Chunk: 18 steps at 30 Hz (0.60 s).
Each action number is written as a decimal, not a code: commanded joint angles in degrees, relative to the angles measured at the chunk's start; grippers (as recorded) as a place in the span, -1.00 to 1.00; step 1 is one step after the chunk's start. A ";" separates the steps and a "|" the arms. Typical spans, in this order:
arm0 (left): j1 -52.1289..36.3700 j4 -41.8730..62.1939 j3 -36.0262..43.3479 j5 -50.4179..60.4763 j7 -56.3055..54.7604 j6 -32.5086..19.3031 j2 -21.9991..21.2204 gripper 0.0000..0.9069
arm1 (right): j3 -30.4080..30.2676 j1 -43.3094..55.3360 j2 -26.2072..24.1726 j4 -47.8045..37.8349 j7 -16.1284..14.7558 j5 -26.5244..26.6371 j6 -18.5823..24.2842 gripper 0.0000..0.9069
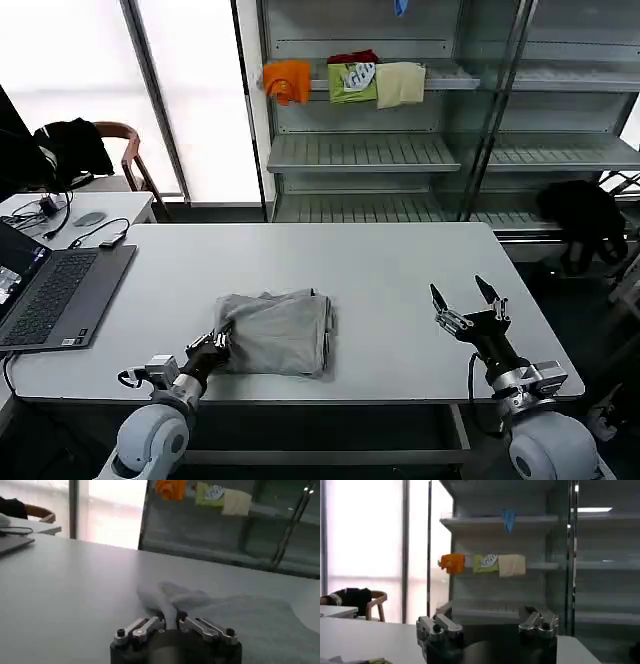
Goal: Fold and organize the clothes.
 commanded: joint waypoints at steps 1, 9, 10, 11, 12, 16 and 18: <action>1.56 -2.18 -4.75 -1.14 -1.18 -3.88 10.18 -1.00 | 0.01 0.73 -0.24 0.05 0.08 0.26 0.05 1.00; -3.39 1.57 -24.92 -9.29 0.50 -0.78 30.34 -1.00 | -0.75 1.96 -0.40 -0.02 0.04 0.55 0.07 1.00; -4.27 1.41 -25.82 -8.93 2.16 -0.28 31.96 -1.00 | -1.16 2.29 -0.25 -0.11 0.05 0.51 0.02 1.00; -5.79 0.95 -25.95 -8.45 2.76 -0.19 32.86 -1.00 | -1.30 2.49 -0.16 -0.15 0.08 0.46 -0.01 1.00; -6.99 -0.30 -25.45 -7.73 4.30 0.77 33.58 -1.00 | -1.76 2.70 0.00 -0.15 0.09 0.33 -0.08 1.00; -7.83 -4.63 -19.24 -1.20 10.88 1.69 31.43 -1.00 | -1.84 2.56 0.12 0.29 0.07 0.23 -0.20 1.00; -7.01 -4.17 -10.37 8.98 14.61 0.41 27.60 -1.00 | -1.42 2.02 0.08 0.40 0.03 0.26 -0.14 1.00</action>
